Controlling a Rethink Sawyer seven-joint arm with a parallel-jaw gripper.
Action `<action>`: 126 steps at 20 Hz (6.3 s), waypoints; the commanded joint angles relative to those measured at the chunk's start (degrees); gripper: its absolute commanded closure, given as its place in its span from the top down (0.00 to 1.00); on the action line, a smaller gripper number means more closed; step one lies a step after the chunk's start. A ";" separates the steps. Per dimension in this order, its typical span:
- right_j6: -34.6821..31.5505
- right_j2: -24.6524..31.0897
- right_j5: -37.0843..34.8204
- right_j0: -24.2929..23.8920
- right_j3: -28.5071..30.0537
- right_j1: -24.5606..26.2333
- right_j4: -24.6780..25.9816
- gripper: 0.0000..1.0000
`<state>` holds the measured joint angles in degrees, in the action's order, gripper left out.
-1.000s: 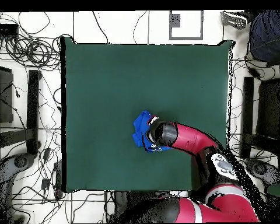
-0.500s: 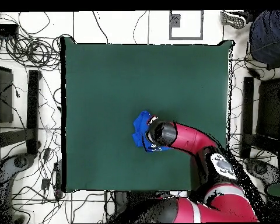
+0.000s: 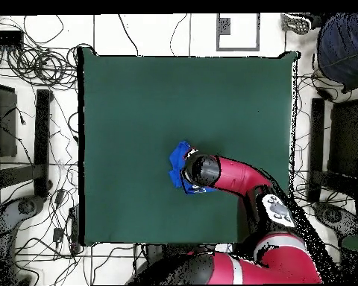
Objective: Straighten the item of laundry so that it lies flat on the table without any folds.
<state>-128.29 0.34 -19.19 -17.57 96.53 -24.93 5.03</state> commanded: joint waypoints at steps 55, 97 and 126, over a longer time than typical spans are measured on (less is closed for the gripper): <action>-1.94 8.80 4.13 0.48 4.22 5.06 0.68 1.00; -7.12 15.13 6.28 1.05 13.05 1.57 -2.00 1.00; -9.34 15.23 6.58 3.70 15.04 -0.32 -4.73 1.00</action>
<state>-128.29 10.88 -14.24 -15.76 109.57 -26.06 3.97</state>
